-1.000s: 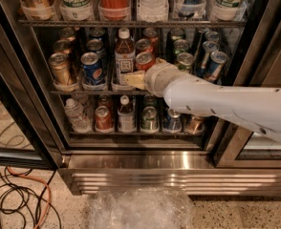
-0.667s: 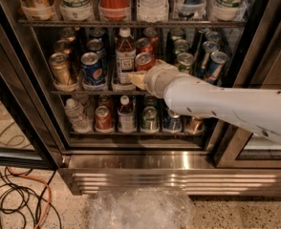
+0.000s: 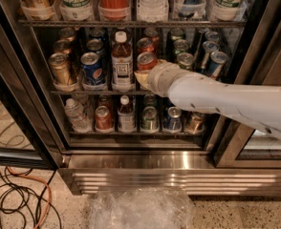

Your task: Pick coke can from middle shelf of fridge

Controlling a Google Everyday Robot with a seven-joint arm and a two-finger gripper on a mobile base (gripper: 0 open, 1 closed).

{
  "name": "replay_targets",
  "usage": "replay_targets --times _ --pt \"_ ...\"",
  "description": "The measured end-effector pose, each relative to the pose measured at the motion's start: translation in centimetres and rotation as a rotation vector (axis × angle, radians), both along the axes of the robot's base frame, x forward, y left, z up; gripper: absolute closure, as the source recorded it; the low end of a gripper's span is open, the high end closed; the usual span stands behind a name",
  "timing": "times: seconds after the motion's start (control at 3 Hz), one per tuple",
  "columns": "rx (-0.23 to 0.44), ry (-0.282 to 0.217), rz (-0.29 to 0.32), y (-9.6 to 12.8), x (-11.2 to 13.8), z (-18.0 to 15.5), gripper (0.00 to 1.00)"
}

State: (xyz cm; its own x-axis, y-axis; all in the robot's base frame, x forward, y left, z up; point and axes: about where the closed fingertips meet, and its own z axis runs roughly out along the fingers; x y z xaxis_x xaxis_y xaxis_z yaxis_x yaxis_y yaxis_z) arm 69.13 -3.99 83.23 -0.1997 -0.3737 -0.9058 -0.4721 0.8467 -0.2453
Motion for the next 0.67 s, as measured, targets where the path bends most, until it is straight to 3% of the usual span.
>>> replay_targets --times 0.67 --pt "0.015 -0.003 -0.012 -0.49 -0.22 0.78 1.0"
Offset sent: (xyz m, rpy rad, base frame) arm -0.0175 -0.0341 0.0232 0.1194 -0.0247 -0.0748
